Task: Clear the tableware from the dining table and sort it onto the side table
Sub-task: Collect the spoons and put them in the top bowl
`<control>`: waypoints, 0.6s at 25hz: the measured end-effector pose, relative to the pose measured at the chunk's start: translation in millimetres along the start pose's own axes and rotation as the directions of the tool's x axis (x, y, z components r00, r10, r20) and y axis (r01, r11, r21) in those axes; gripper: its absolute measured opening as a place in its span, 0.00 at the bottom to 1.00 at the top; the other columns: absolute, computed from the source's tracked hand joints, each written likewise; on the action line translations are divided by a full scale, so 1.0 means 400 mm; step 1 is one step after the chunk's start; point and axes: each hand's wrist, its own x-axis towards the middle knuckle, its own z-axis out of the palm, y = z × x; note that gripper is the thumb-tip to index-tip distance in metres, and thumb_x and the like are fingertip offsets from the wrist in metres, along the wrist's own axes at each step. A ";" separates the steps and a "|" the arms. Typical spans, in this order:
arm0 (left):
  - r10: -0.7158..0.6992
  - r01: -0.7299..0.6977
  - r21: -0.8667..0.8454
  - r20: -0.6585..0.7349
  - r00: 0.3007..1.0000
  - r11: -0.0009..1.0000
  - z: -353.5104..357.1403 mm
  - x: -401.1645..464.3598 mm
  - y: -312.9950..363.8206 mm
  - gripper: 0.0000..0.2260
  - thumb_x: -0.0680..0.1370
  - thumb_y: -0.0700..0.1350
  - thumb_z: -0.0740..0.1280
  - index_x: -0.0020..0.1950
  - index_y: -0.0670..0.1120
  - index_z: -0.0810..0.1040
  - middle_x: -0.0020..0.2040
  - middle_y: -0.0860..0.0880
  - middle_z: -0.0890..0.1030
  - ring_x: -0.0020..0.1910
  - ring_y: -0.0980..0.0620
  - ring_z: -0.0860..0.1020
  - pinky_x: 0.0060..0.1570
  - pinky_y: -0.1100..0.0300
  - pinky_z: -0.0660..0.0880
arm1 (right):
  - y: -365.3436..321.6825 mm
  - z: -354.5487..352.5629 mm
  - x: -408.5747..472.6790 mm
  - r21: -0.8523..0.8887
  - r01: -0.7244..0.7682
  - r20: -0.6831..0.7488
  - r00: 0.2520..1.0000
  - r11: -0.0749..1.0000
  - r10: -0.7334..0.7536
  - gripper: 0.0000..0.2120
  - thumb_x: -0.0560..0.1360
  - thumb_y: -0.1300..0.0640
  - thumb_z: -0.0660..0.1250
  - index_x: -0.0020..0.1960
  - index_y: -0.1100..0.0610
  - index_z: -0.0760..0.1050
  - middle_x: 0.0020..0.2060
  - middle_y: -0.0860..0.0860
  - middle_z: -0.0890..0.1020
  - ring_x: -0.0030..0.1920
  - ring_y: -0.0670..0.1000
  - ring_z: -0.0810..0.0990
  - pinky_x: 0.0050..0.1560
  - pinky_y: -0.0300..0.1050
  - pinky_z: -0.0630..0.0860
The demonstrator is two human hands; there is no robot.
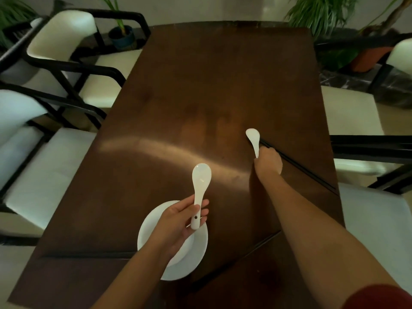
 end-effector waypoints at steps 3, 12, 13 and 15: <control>-0.005 0.004 -0.029 -0.013 1.000 1.000 -0.004 0.003 -0.006 0.10 0.77 0.37 0.63 0.52 0.49 0.79 0.48 0.48 0.85 0.48 0.50 0.83 0.44 0.59 0.81 | -0.010 -0.033 -0.019 0.027 -0.010 0.057 0.998 1.000 0.009 0.08 0.75 0.63 0.63 0.52 0.64 0.76 0.47 0.60 0.82 0.46 0.59 0.80 0.39 0.46 0.71; 0.039 -0.027 -0.136 0.088 0.995 0.990 0.014 -0.003 -0.015 0.14 0.78 0.36 0.61 0.63 0.44 0.76 0.53 0.43 0.83 0.47 0.49 0.82 0.42 0.59 0.80 | -0.095 -0.150 -0.471 0.828 -0.365 0.499 0.827 0.426 -0.261 0.04 0.74 0.61 0.66 0.44 0.55 0.80 0.34 0.51 0.82 0.29 0.42 0.80 0.33 0.34 0.78; 0.065 -0.052 -0.128 0.100 0.993 0.990 0.014 -0.010 -0.018 0.15 0.78 0.37 0.61 0.64 0.44 0.75 0.54 0.42 0.82 0.48 0.48 0.82 0.41 0.58 0.80 | -0.102 -0.149 -0.498 0.822 -0.362 0.503 0.824 0.440 -0.263 0.04 0.74 0.60 0.66 0.45 0.55 0.79 0.35 0.51 0.83 0.30 0.43 0.80 0.34 0.34 0.78; 0.103 -0.086 -0.142 0.116 0.988 0.986 0.009 -0.026 -0.023 0.16 0.77 0.38 0.62 0.65 0.44 0.74 0.53 0.41 0.82 0.48 0.48 0.82 0.40 0.58 0.80 | -0.111 -0.154 -0.522 0.811 -0.338 0.498 0.828 0.477 -0.260 0.04 0.74 0.59 0.66 0.47 0.55 0.79 0.36 0.51 0.83 0.30 0.44 0.81 0.35 0.34 0.79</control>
